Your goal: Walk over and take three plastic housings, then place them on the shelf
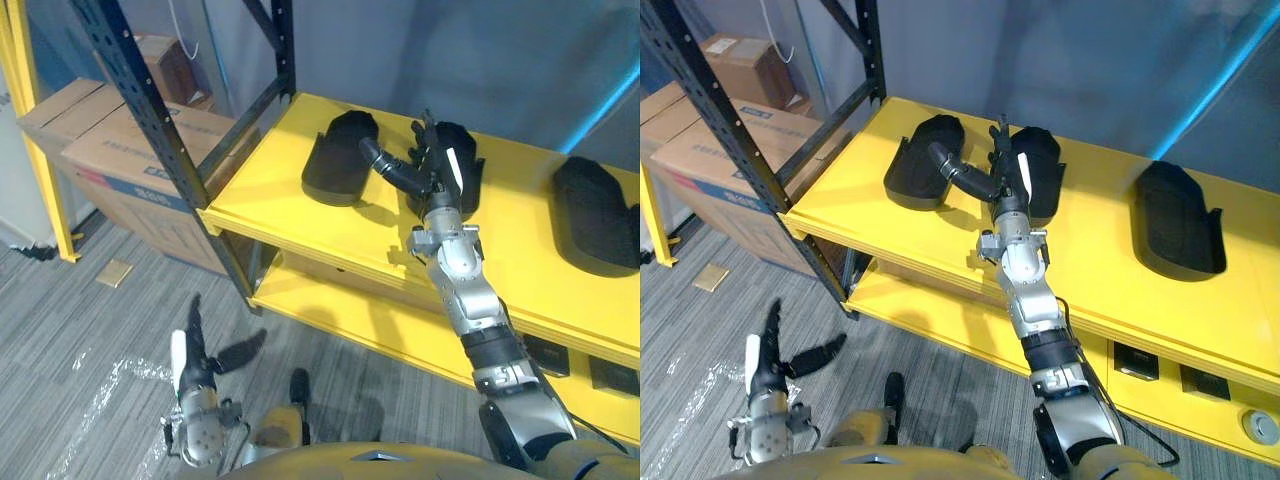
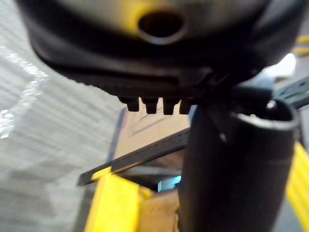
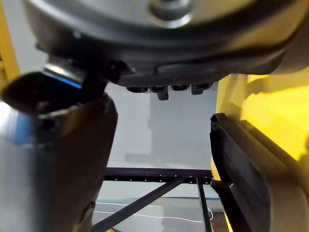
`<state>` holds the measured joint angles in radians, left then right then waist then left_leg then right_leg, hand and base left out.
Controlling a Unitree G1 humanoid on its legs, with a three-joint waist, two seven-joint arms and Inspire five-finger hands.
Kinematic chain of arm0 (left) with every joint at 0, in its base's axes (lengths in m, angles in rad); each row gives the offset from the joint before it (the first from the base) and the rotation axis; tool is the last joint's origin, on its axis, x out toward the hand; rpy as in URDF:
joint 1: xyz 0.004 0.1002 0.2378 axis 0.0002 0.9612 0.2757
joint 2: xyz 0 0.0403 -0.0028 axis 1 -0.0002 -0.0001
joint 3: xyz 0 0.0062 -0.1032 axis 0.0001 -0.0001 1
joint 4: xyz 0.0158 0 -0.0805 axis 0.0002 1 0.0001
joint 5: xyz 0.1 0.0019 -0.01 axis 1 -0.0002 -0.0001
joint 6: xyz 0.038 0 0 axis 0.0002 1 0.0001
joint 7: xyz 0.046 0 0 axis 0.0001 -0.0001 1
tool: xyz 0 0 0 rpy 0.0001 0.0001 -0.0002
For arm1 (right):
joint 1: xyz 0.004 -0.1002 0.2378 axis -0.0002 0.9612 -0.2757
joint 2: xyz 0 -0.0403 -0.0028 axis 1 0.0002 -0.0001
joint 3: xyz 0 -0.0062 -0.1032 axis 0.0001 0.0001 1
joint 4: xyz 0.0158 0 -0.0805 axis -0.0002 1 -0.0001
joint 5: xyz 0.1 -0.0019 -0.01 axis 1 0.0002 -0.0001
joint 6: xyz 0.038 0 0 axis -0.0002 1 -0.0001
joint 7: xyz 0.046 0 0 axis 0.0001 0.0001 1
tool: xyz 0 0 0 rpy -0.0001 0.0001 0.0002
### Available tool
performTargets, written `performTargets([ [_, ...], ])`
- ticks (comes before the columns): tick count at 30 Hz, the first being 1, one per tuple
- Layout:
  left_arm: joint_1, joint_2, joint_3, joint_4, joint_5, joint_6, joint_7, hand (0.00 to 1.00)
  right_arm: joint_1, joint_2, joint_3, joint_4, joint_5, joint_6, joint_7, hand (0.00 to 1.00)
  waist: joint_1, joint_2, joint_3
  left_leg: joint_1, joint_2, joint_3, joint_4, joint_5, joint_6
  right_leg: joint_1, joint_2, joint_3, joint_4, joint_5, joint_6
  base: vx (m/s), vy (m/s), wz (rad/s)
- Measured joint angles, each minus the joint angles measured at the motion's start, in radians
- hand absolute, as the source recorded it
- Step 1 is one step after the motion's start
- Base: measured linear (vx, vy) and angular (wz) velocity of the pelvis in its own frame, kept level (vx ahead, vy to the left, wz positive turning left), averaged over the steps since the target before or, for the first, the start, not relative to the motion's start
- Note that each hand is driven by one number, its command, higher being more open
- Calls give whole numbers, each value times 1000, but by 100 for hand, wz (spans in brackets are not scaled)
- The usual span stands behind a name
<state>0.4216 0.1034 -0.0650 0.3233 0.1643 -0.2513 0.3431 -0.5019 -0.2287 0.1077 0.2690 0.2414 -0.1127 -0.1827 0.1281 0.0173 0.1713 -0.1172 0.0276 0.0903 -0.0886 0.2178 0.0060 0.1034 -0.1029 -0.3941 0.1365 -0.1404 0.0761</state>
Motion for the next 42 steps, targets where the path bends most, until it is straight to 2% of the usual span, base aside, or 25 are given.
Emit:
performTargets([
  [2,3,0,-28,29,1,8,-55,100,-47,-3,-16,12,-1,1,1,100,3,4,26,-3,-1,-2,1,5,-2,-16,-4,0,30,-9,-5,-12,-11,5],
  [4,-3,1,-49,42,4,14,-70,100,-103,-12,-28,21,-1,6,2,100,2,10,58,-10,-1,-4,2,9,-1,-41,-15,0,75,-27,-5,-37,-8,3],
  [8,-63,9,-55,63,1,14,-62,100,-210,-53,-34,42,-42,39,-7,100,3,40,129,-24,-8,-5,3,21,0,-108,-42,8,194,-82,-11,-60,-30,1],
  [11,-98,23,-54,69,-13,14,-65,100,-243,-53,-45,42,-70,44,-27,100,0,46,170,-44,-13,-3,5,31,-4,-163,-60,17,272,-115,-17,-34,-62,-1],
  [15,-143,24,-55,73,-54,14,-96,100,-306,-85,-60,42,-78,69,-42,100,-4,62,263,-76,-14,0,42,38,-9,-215,-82,29,353,-148,-30,-39,-82,-2],
  [18,-146,26,-54,73,-86,14,-106,100,-342,-88,-59,28,-81,86,-28,100,-13,69,286,-87,-11,3,55,35,-13,-236,-85,36,382,-161,-38,-26,-87,-6],
  [24,-147,27,-56,81,-121,17,-113,100,-344,-88,-54,-12,-119,166,30,100,-21,73,289,-84,2,8,53,34,-22,-241,-73,43,385,-169,-49,18,-62,-6],
  [35,-146,28,-56,97,-163,20,-125,100,-344,-93,2,-27,-159,212,68,100,-24,73,289,-42,4,16,28,37,-24,-214,-69,49,376,-174,-51,39,-16,-3],
  [42,-146,31,-57,102,-163,22,-127,100,-343,-93,2,-27,-158,211,68,100,-24,70,287,-5,3,25,6,37,-21,-174,-65,53,338,-165,-38,53,19,-3],
])
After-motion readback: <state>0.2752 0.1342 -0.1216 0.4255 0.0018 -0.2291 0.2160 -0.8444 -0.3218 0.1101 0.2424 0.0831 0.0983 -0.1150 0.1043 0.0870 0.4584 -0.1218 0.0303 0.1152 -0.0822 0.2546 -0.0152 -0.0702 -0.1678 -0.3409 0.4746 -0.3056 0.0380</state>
